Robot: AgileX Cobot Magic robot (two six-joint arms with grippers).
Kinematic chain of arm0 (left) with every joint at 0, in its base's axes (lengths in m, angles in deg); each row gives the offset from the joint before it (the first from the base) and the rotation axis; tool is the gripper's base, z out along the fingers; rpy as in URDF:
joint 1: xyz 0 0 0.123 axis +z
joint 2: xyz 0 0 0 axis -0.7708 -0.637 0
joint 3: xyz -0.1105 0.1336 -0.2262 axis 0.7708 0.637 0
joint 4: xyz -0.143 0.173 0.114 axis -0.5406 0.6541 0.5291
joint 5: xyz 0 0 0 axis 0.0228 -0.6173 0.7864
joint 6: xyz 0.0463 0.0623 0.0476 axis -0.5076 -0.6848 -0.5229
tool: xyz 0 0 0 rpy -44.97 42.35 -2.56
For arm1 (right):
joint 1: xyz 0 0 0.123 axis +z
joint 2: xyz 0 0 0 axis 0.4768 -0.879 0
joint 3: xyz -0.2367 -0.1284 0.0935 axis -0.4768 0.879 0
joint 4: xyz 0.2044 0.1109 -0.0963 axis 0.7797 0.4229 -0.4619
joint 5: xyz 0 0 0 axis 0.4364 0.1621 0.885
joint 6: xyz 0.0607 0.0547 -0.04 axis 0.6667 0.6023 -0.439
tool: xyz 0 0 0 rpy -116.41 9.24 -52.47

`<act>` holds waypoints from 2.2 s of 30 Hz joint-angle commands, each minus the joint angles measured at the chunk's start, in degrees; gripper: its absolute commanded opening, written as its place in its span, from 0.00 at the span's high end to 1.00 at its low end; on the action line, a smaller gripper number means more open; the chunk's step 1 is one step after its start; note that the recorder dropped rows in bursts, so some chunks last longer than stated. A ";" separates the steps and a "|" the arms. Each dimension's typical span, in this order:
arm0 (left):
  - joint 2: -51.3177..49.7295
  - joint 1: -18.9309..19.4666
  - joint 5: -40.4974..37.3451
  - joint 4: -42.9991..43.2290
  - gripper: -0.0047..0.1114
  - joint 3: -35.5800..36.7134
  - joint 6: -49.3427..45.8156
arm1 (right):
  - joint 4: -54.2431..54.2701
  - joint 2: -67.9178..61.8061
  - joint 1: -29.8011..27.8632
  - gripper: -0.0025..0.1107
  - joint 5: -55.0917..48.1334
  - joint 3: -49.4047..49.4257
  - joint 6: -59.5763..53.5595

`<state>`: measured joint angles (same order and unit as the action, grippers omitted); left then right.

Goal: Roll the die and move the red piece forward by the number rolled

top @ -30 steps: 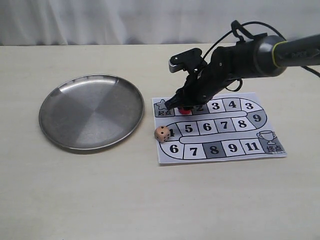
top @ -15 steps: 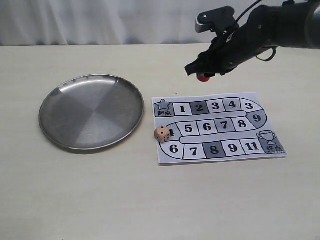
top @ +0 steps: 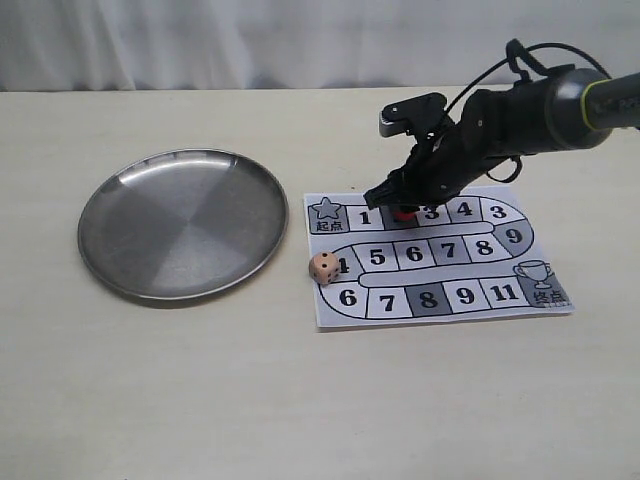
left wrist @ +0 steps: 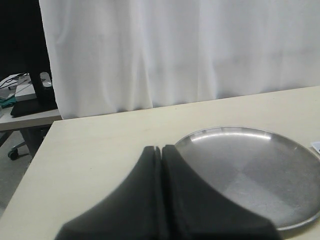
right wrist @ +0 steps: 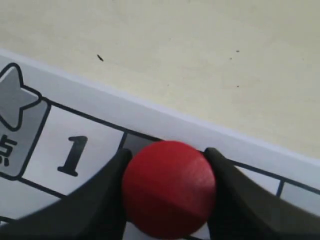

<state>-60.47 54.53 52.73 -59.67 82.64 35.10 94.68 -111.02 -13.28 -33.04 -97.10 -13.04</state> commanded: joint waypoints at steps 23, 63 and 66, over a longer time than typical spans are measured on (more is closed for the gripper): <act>0.15 0.19 0.55 -0.03 0.96 0.10 0.05 | 1.36 -2.29 -0.35 0.72 -5.99 1.11 -0.55; 0.15 0.19 0.55 -0.03 0.96 0.10 0.05 | 5.56 73.04 -0.36 0.94 23.81 46.84 0.07; 0.15 0.19 0.55 -0.03 0.96 0.10 0.05 | 10.95 80.28 -0.36 0.94 27.02 54.85 0.07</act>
<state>-60.47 54.53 52.73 -59.67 82.64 35.10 101.38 -36.38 -13.57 -10.12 -48.25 -13.19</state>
